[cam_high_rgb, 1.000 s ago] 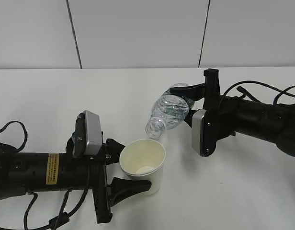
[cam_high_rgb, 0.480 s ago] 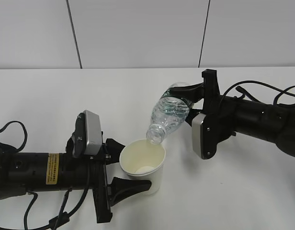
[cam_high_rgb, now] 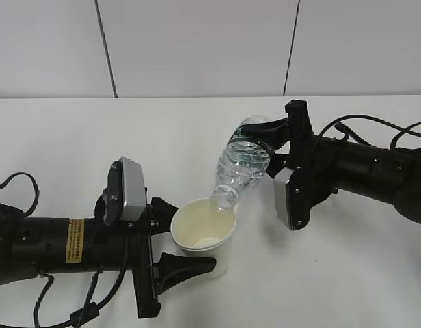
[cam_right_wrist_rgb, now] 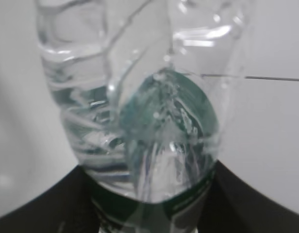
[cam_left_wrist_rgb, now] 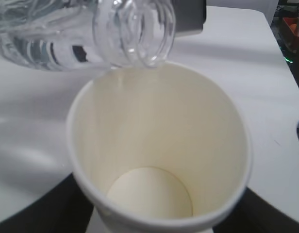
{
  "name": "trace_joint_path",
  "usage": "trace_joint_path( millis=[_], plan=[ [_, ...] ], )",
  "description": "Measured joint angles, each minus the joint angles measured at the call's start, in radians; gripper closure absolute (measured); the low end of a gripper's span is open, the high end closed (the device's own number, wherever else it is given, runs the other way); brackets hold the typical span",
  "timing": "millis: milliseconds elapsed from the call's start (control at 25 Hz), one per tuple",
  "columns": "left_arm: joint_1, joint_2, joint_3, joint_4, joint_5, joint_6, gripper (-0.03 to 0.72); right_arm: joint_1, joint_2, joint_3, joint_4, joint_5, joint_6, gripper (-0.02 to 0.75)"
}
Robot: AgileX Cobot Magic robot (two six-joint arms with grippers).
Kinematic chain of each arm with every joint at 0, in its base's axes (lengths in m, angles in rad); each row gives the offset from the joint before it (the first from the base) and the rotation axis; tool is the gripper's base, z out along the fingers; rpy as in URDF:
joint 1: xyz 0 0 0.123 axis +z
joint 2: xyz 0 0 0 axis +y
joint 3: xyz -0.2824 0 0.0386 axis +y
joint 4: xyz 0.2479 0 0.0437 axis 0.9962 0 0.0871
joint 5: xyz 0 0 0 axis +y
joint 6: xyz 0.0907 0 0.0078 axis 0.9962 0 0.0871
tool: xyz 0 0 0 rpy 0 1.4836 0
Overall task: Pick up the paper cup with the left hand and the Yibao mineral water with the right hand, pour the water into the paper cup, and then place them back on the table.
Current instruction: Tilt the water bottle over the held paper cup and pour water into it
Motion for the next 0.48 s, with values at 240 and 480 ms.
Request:
trace_joint_path(
  millis=[240,480],
  plan=[
    [0.000,0.000,0.000,0.017,0.000,-0.029,0.219,0.000,0.000,0.000,0.000,-0.030,-0.007,0.378],
    [0.000,0.000,0.000,0.050,0.000,-0.033,0.220,0.000,0.000,0.000,0.000,-0.054,-0.009,0.378]
  ],
)
